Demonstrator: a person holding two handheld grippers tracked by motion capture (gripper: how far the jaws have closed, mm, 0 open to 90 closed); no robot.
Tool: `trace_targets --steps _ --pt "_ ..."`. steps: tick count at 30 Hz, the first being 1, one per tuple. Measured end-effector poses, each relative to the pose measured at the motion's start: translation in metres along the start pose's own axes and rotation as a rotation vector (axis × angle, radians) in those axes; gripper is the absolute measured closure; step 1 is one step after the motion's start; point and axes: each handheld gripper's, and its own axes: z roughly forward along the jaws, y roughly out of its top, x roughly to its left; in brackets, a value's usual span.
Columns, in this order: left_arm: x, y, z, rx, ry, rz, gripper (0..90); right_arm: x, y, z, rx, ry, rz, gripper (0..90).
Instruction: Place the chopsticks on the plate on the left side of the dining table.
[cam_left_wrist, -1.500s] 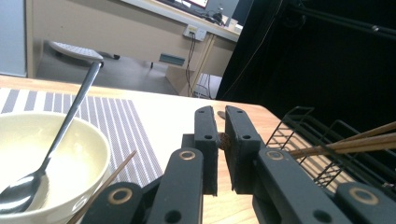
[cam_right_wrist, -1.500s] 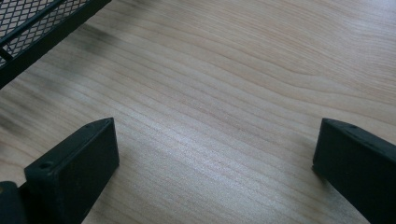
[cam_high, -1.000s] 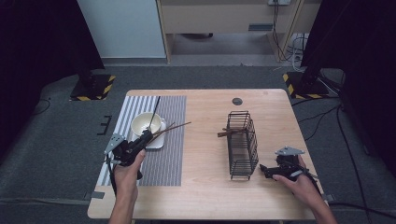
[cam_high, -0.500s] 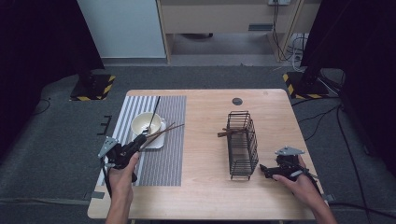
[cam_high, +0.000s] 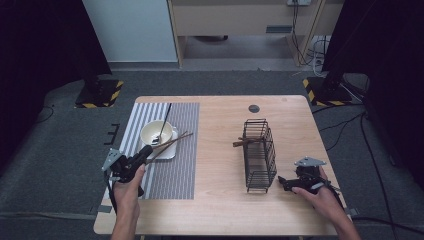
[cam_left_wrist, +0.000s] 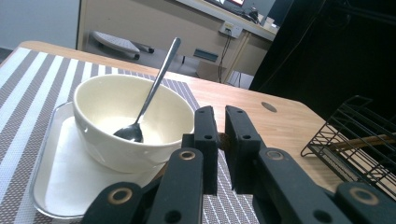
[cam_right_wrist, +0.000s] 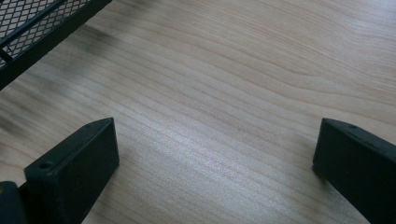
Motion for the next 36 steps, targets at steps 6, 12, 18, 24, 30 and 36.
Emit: trace_targets --steps 6,12,18,24,30,36 --pt "0.004 -0.003 -0.005 0.049 -0.007 0.021 83.4 0.000 0.000 0.000 0.000 0.000 0.000 0.1" --pt "0.011 -0.009 -0.010 0.155 -0.016 0.099 83.9 0.000 0.000 0.000 0.000 0.000 0.000 0.1" --pt "0.016 -0.014 -0.014 0.221 -0.026 0.143 84.0 0.000 0.000 0.000 0.000 0.001 0.000 0.1" --pt "0.017 -0.019 -0.013 0.284 -0.028 0.187 84.0 0.000 0.000 0.000 0.000 0.001 0.000 0.1" --pt "0.019 -0.023 -0.012 0.335 -0.031 0.209 83.9 0.000 0.000 0.000 -0.001 0.001 -0.001 0.1" --pt "0.018 -0.027 -0.011 0.367 -0.023 0.237 83.9 0.000 0.000 0.000 -0.001 0.003 -0.003 0.1"
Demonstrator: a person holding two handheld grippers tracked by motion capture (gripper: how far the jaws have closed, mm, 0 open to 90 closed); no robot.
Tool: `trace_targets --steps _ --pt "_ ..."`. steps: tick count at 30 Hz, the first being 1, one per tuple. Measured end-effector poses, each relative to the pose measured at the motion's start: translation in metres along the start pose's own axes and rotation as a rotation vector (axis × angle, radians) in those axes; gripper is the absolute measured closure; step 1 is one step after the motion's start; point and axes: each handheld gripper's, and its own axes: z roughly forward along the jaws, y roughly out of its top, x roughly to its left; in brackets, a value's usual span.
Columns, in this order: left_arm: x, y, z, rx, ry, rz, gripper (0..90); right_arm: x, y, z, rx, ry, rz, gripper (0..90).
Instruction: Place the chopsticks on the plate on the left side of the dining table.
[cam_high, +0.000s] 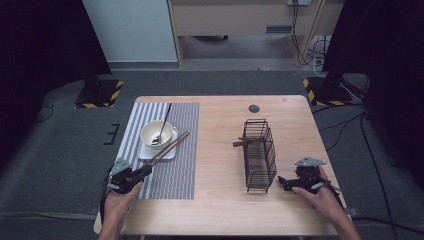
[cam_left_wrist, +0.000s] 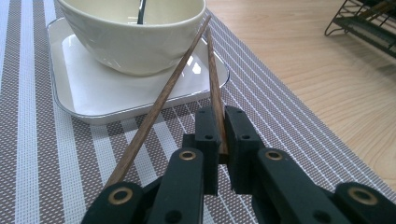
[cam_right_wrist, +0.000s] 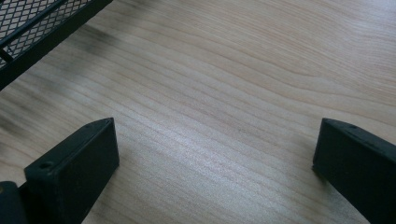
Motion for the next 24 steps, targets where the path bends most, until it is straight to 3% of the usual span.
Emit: trace_targets --steps 6,24 --pt "0.0023 -0.0042 0.0030 0.037 0.003 0.017 83.9 -0.0001 0.0000 0.0000 0.000 0.000 -0.001 0.1" --pt "0.0056 -0.0084 0.0054 0.097 -0.005 0.007 83.9 0.0000 0.0000 0.0000 0.000 0.001 0.000 0.2"
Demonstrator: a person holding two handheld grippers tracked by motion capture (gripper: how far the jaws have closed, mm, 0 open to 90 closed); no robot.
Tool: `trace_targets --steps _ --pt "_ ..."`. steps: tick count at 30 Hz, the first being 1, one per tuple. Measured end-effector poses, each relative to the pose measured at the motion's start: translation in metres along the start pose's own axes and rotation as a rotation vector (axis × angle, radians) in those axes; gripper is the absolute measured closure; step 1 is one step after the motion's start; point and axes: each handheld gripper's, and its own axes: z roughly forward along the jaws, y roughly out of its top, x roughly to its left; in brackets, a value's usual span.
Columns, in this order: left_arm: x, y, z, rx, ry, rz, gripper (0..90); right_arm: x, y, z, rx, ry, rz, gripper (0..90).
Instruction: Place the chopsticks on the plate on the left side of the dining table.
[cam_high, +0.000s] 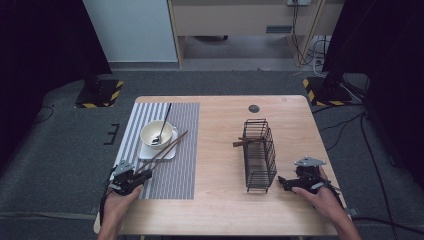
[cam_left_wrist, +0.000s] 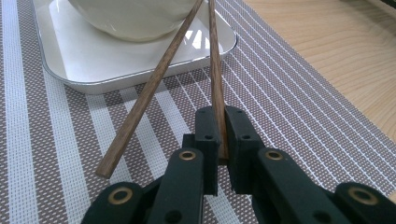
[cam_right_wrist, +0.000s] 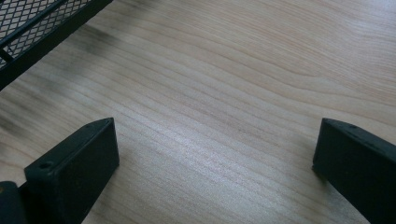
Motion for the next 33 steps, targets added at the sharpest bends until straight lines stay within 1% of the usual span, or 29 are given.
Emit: trace_targets --steps 4,6,18,23,29,33 --pt "0.0004 -0.0014 0.0019 0.021 0.004 -0.004 83.8 0.0000 0.0000 0.0000 0.000 0.000 0.000 0.2" --pt "-0.0001 -0.0017 0.0028 0.023 0.003 -0.013 83.7 0.0000 0.0000 0.0000 -0.001 -0.001 -0.001 0.2" --pt "-0.0030 0.0017 0.0054 0.015 0.007 -0.044 83.8 0.0000 0.0000 0.0000 0.000 0.000 0.000 0.2" --pt "-0.0035 0.0027 0.0068 0.021 0.013 -0.057 83.8 0.0000 0.0000 0.0000 0.000 0.000 0.000 0.2" --pt "-0.0042 0.0032 0.0080 0.025 0.008 -0.068 83.9 0.0000 0.0000 0.0001 0.000 0.000 0.000 0.2" --pt "-0.0047 0.0040 0.0087 0.027 0.016 -0.076 83.9 -0.0001 0.0000 0.0001 0.000 0.000 -0.001 0.1"
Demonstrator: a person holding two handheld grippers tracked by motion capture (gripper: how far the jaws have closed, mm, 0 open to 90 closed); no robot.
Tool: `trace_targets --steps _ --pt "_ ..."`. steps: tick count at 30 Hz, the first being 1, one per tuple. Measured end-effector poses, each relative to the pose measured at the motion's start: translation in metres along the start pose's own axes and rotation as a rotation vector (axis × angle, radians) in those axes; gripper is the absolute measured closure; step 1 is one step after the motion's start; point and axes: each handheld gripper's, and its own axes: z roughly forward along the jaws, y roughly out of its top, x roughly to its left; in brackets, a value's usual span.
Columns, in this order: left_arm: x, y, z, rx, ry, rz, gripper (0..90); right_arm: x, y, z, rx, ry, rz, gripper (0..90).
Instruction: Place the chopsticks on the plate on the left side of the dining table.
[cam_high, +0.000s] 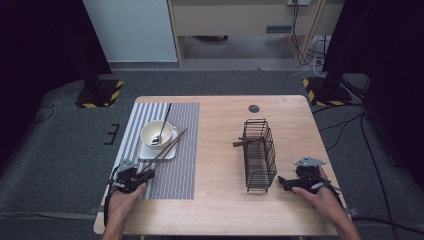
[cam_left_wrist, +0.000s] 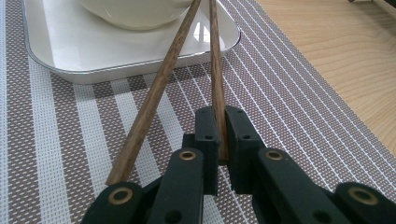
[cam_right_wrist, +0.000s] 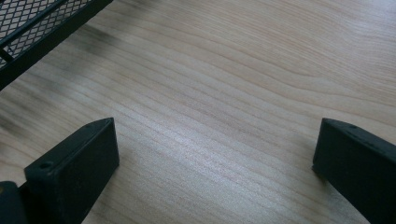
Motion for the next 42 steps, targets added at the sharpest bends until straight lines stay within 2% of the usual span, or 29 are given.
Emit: trace_targets --steps 8,17,42 --pt "-0.0002 -0.0009 0.0029 0.021 0.002 -0.015 83.6 0.0000 0.0000 0.0000 0.000 0.000 0.000 0.2" --pt "0.0001 -0.0024 0.0058 0.041 0.011 -0.011 82.5 0.0001 0.0000 0.0000 0.000 0.000 0.001 0.2" --pt "0.0026 -0.0043 0.0045 0.049 0.015 -0.012 82.2 0.0004 0.0000 -0.0001 0.001 -0.002 0.002 0.2"
